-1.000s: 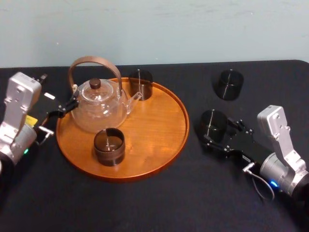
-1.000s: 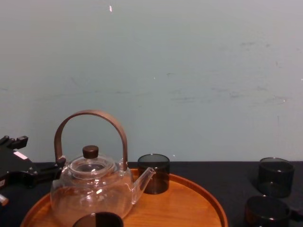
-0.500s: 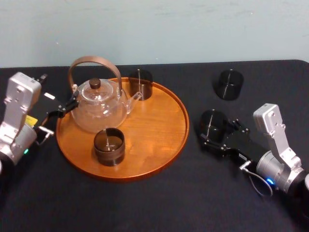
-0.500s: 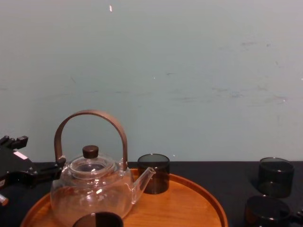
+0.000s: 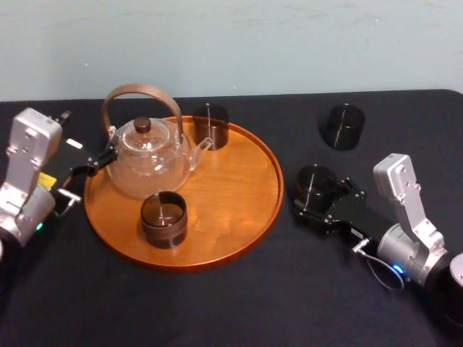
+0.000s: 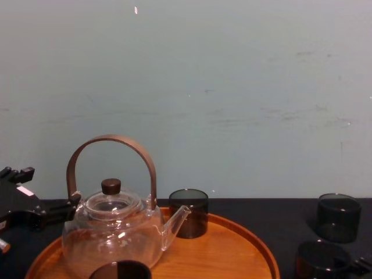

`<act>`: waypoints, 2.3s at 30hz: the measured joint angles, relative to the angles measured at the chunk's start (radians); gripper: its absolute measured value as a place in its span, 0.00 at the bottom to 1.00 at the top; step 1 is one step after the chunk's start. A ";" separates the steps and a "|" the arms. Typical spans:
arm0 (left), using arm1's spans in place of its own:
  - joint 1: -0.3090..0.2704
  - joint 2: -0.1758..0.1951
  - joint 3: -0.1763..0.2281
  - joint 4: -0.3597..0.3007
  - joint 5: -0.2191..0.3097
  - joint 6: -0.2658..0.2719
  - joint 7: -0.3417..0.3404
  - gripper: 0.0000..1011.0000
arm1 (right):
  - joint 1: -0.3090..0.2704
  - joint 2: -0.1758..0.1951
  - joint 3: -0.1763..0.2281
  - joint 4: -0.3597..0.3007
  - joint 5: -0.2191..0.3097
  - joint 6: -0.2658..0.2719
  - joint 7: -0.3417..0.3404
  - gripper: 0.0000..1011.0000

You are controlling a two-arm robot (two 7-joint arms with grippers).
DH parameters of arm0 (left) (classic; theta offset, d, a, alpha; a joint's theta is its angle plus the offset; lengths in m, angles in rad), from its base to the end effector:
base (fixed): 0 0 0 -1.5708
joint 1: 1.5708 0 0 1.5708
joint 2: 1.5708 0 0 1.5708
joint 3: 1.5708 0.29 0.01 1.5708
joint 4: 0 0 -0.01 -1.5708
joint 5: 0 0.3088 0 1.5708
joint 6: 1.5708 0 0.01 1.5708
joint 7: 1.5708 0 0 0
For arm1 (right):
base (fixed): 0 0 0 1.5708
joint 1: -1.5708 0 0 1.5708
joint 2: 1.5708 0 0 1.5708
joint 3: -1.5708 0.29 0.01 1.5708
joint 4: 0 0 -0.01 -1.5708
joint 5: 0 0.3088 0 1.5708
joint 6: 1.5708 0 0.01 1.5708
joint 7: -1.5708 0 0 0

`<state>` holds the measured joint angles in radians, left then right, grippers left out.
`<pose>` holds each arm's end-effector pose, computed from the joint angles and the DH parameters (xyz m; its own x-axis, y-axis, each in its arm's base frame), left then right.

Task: Pick up the glass from the table and place it on the tray.

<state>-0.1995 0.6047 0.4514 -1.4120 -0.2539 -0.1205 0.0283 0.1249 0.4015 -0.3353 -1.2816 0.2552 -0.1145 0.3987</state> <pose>0.3581 0.0827 -0.3023 0.2923 0.8803 0.3738 -0.9553 0.2873 0.0703 0.3430 -0.0576 -0.3587 0.5875 -0.8033 0.0979 0.8006 0.5593 -0.2149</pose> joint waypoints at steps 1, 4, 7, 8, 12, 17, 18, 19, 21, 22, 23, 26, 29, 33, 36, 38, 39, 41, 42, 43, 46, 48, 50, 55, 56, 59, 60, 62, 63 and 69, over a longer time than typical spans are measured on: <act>0.000 0.000 0.000 0.000 0.000 0.000 0.000 1.00 | 0.003 -0.004 0.002 0.003 -0.003 -0.001 0.003 0.99; 0.000 0.000 0.000 0.000 0.000 0.000 0.000 1.00 | 0.007 -0.011 0.006 0.010 -0.008 -0.004 0.008 0.99; 0.000 0.000 0.000 0.000 0.000 0.000 0.000 1.00 | 0.009 -0.015 0.010 0.013 -0.011 -0.005 0.010 0.99; 0.000 0.000 0.000 0.000 0.000 0.000 0.000 1.00 | 0.009 -0.018 0.013 0.015 -0.012 -0.006 0.012 0.99; 0.000 0.000 0.000 0.000 0.000 0.000 0.000 1.00 | 0.010 -0.022 0.017 0.017 -0.015 -0.007 0.016 0.99; 0.000 0.000 0.000 0.000 0.000 0.000 0.000 1.00 | 0.013 -0.025 0.021 0.017 -0.019 -0.008 0.021 0.99; 0.000 0.000 0.000 0.000 0.000 0.000 0.000 1.00 | 0.015 -0.026 0.021 0.018 -0.020 -0.008 0.022 0.99; 0.000 0.000 0.000 0.000 0.000 0.000 0.000 1.00 | 0.018 -0.028 0.021 0.021 -0.021 -0.008 0.024 0.99; 0.000 0.000 0.000 0.000 0.000 0.000 0.000 1.00 | 0.020 -0.029 0.022 0.023 -0.021 -0.008 0.026 0.99; 0.000 0.000 0.000 0.000 0.000 0.000 0.000 1.00 | 0.026 -0.033 0.021 0.032 -0.022 -0.008 0.030 0.99; 0.000 0.000 0.000 0.000 0.000 0.000 0.000 1.00 | 0.028 -0.035 0.021 0.036 -0.022 -0.008 0.031 0.99; 0.000 0.000 0.000 0.000 0.000 0.000 0.000 1.00 | 0.034 -0.038 0.020 0.046 -0.022 -0.010 0.035 0.99; 0.000 0.000 0.000 0.000 0.000 0.000 0.000 1.00 | 0.044 -0.044 0.018 0.059 -0.022 -0.014 0.041 0.99; 0.000 0.000 0.000 0.000 0.000 0.000 0.000 1.00 | 0.053 -0.048 0.015 0.073 -0.021 -0.017 0.047 0.99; 0.000 0.000 0.000 0.000 0.000 0.000 0.000 1.00 | 0.056 -0.051 0.015 0.078 -0.020 -0.017 0.047 0.99; 0.000 0.000 0.000 0.000 0.000 0.000 0.000 1.00 | 0.056 -0.051 0.015 0.078 -0.020 -0.017 0.047 0.99; 0.000 0.000 0.000 0.000 0.000 0.000 0.000 1.00 | 0.055 -0.051 0.014 0.078 -0.020 -0.017 0.047 0.99; 0.000 0.000 0.000 0.000 0.000 0.000 0.000 1.00 | 0.055 -0.050 0.014 0.078 -0.020 -0.017 0.047 0.99; 0.000 0.000 0.000 0.000 0.000 0.000 0.000 1.00 | 0.055 -0.050 0.014 0.077 -0.020 -0.017 0.047 0.99; 0.000 0.000 0.000 0.000 0.000 0.000 0.000 1.00 | 0.055 -0.050 0.014 0.077 -0.020 -0.017 0.047 0.99; 0.000 0.000 0.000 0.000 0.000 0.000 0.000 1.00 | 0.055 -0.050 0.014 0.076 -0.019 -0.017 0.047 0.99; 0.000 0.000 0.000 0.000 0.000 0.000 0.000 1.00 | 0.055 -0.050 0.014 0.076 -0.019 -0.017 0.047 0.99; 0.000 0.000 0.000 0.000 0.000 0.000 0.000 1.00 | 0.054 -0.050 0.014 0.076 -0.019 -0.017 0.047 0.99; 0.000 0.000 0.000 0.000 0.000 0.000 0.000 1.00 | 0.054 -0.049 0.014 0.075 -0.019 -0.017 0.047 0.90; 0.000 0.000 0.000 0.000 0.000 0.000 0.000 1.00 | 0.054 -0.049 0.014 0.075 -0.018 -0.017 0.047 0.90; 0.000 0.000 0.000 0.000 0.000 0.000 0.000 1.00 | 0.054 -0.049 0.014 0.075 -0.018 -0.017 0.047 0.90; 0.000 0.000 0.000 0.000 0.000 0.000 0.000 1.00 | 0.054 -0.049 0.014 0.075 -0.018 -0.017 0.047 0.90; 0.000 0.000 0.000 0.000 0.000 0.000 0.000 1.00 | 0.053 -0.049 0.014 0.075 -0.018 -0.017 0.047 0.90; 0.000 0.000 0.000 0.000 0.000 0.000 0.000 1.00 | 0.053 -0.049 0.014 0.074 -0.018 -0.017 0.047 0.90; 0.000 0.000 0.000 0.000 0.000 0.000 0.000 1.00 | 0.046 -0.042 0.018 0.054 -0.007 -0.003 0.052 0.90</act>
<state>-0.1995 0.6047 0.4514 -1.4120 -0.2539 -0.1205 0.0283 0.1704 0.3596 -0.3176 -1.2272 0.2478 -0.1175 0.4505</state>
